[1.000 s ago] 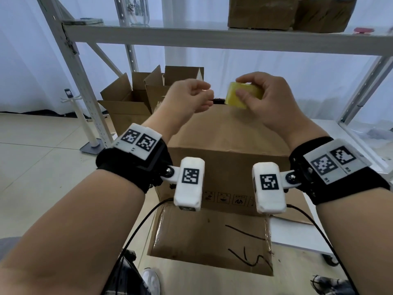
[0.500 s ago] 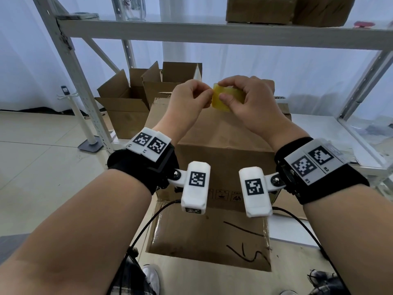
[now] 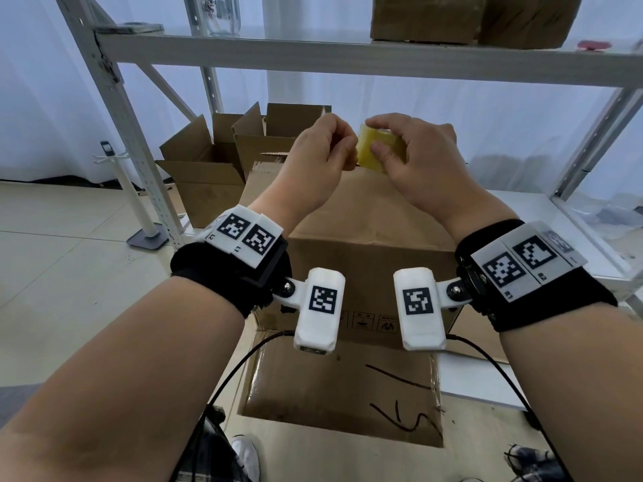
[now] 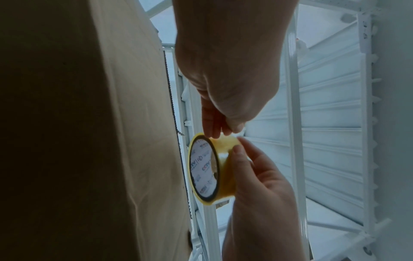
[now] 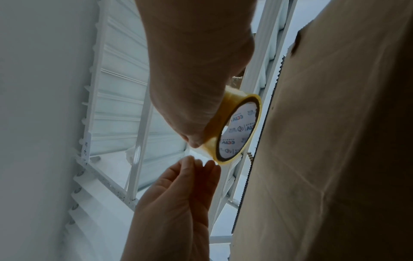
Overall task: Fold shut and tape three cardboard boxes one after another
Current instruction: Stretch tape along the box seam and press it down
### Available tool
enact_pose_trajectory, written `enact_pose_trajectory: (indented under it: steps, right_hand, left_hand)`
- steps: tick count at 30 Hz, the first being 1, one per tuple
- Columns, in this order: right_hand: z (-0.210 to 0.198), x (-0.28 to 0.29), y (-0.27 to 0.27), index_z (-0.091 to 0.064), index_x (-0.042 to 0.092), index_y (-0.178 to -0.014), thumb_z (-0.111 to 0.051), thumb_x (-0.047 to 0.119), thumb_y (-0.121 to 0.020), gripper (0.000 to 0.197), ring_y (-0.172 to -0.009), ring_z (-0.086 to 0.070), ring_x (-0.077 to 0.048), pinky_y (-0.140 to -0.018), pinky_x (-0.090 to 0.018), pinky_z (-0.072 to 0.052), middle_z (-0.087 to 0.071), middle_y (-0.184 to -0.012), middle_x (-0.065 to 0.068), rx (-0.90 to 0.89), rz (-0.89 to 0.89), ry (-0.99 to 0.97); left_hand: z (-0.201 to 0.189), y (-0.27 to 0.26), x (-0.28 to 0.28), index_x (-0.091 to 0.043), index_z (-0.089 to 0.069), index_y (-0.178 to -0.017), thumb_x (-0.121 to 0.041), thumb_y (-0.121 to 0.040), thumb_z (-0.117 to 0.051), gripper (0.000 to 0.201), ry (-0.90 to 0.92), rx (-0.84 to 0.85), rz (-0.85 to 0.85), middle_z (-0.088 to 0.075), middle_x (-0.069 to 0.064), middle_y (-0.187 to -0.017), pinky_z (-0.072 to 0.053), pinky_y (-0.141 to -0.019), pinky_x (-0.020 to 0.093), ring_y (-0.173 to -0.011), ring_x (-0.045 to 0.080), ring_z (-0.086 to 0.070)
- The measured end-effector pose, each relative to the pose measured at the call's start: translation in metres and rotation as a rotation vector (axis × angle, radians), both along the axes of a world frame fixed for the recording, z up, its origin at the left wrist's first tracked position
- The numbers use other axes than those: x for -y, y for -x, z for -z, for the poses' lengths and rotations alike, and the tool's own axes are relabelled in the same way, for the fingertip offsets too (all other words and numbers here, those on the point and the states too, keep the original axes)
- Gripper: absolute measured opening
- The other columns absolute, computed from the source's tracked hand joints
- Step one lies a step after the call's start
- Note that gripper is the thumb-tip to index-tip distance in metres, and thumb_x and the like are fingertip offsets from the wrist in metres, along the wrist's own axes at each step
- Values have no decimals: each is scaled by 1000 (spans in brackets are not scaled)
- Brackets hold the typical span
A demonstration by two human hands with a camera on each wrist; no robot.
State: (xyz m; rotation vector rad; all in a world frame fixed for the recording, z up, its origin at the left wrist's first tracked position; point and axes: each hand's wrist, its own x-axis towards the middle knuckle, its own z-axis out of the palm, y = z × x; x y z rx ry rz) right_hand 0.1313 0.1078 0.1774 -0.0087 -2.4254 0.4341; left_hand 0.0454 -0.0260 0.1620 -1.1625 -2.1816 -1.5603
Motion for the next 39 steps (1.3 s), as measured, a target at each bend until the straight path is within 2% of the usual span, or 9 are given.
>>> enact_pose_trajectory:
  steps: [5,8,12,15,20,23,31,35,39]
  right_hand:
    - [2,1,3,-54,24,-133,-51,29,-98,35,-114,-55,-17,-103,-36,-25,-62,-129,2,21,15,-7]
    - [3,2,1,-54,23,-133,-52,28,-98,35,-116,-54,-18,-103,-35,-24,-61,-130,1,35,21,-1]
    - [4,2,1,-56,22,-132,-53,26,-98,34,-113,-55,-20,-106,-38,-31,-62,-128,-1,63,-6,21]
    - [3,3,1,-58,19,-131,-54,25,-97,34,-112,-58,-23,-106,-44,-39,-63,-127,-3,60,-45,60]
    - [3,3,1,-60,17,-129,-56,24,-97,33,-112,-58,-19,-104,-39,-43,-64,-125,-2,16,-67,151]
    - [8,4,2,-59,16,-129,-55,24,-97,33,-114,-58,-19,-105,-43,-41,-64,-126,-2,-12,-48,125]
    - [17,7,6,-59,16,-129,-55,24,-96,34,-114,-57,-19,-98,-30,-31,-65,-124,-3,-62,35,55]
    - [18,8,7,-61,14,-127,-56,24,-96,33,-114,-58,-20,-103,-40,-42,-65,-124,-4,-96,-1,140]
    - [19,9,8,-59,14,-129,-56,23,-96,34,-117,-55,-17,-99,-21,-36,-63,-127,-2,-80,8,158]
  left_hand:
    - [0,-2,-4,-12,-48,-98,-12,-100,-43,6,-56,142,5,-57,9,-104,-54,-76,15,-84,9,-62]
    - [0,-1,-1,-12,-51,-101,-20,-99,-47,9,-45,232,51,-62,4,-99,-54,-75,15,-87,9,-64]
    - [1,3,3,-10,-56,-98,-15,-89,-65,14,-10,154,-15,-65,2,-88,-56,-76,22,-77,11,-66]
    - [1,4,3,-10,-56,-98,-12,-89,-65,13,-6,142,-23,-65,5,-87,-57,-76,24,-75,10,-66]
    - [1,2,2,-15,-54,-101,-15,-89,-66,17,-19,183,2,-64,4,-98,-56,-82,25,-87,12,-64]
    - [1,1,3,-17,-51,-105,-20,-88,-68,24,17,265,53,-66,2,-93,-54,-87,27,-89,12,-64]
    - [-1,-3,4,-20,-46,-106,-21,-86,-69,30,69,323,66,-65,-2,-85,-54,-89,36,-86,13,-64]
    - [1,-3,5,-17,-45,-106,-19,-86,-69,31,42,344,61,-64,-1,-82,-55,-86,32,-82,13,-64]
    - [2,-4,2,-18,-47,-105,-18,-88,-67,26,35,325,52,-64,-2,-81,-56,-83,28,-80,13,-65]
